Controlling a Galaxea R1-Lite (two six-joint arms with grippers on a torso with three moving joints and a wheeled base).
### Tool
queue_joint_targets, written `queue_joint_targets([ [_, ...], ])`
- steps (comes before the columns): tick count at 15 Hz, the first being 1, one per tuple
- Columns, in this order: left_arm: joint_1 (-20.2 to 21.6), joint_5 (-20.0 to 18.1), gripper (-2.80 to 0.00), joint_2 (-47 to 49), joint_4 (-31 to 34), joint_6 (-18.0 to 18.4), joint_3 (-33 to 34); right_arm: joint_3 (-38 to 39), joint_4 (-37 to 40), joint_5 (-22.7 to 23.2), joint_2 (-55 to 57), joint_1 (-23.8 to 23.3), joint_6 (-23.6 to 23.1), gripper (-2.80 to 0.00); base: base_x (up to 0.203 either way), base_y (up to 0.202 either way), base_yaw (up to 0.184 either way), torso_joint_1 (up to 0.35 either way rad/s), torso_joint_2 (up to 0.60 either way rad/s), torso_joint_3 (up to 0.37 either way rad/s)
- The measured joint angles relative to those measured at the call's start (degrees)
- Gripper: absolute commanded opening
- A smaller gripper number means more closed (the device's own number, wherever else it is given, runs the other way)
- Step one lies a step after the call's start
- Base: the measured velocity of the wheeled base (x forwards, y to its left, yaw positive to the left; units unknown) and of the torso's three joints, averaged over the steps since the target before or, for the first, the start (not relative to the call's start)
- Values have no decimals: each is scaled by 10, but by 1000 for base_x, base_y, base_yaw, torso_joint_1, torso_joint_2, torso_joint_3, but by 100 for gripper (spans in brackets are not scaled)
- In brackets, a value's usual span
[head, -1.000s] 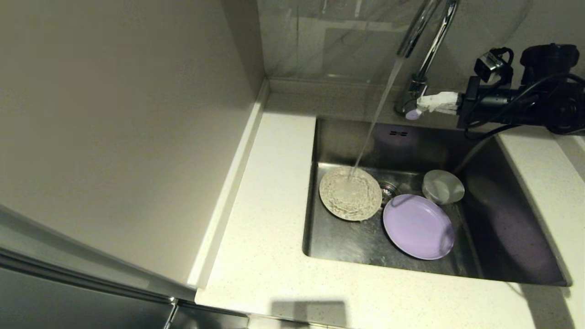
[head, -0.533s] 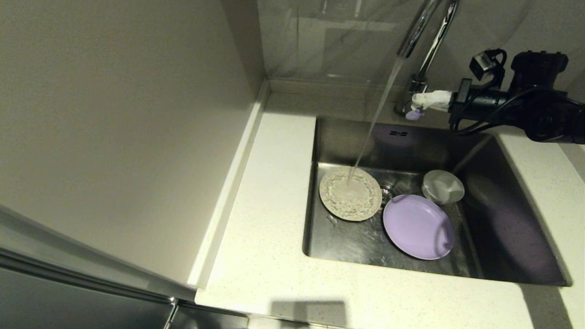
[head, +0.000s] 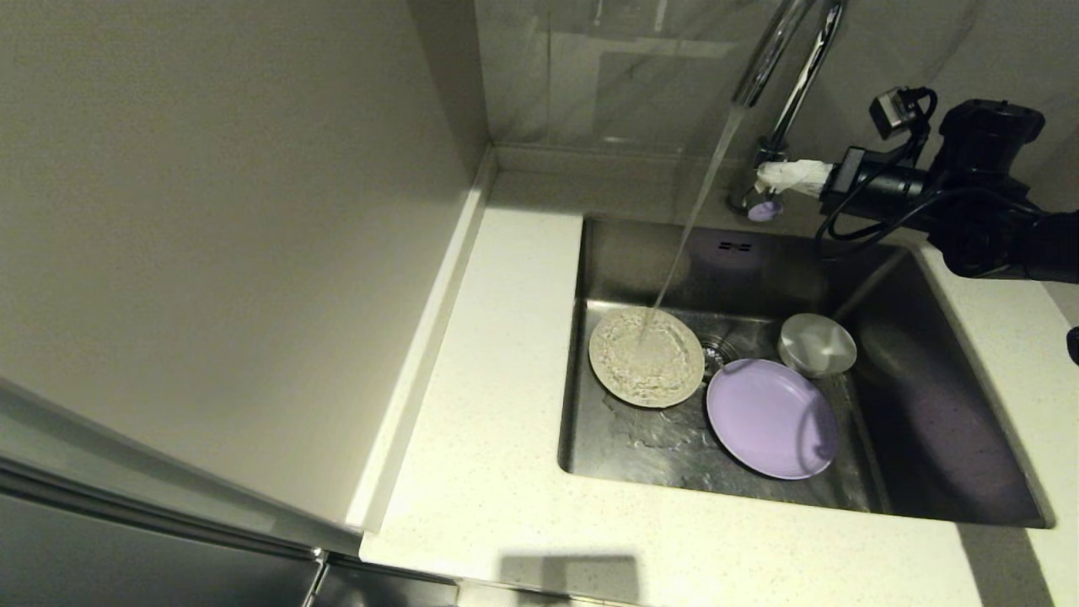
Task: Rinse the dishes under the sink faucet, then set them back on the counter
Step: Turn off the faucet
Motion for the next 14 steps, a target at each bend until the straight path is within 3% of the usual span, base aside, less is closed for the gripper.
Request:
queue_joint_targets([
  [11,0,0,-280,0,0,0,0,-10,-326,-23,99,5,-7,-280,0,0,0,0,0,0],
  [14,0,0,-280,0,0,0,0,-10,-399,-48,107,8,-12,-280,0,0,0,0,0,0],
])
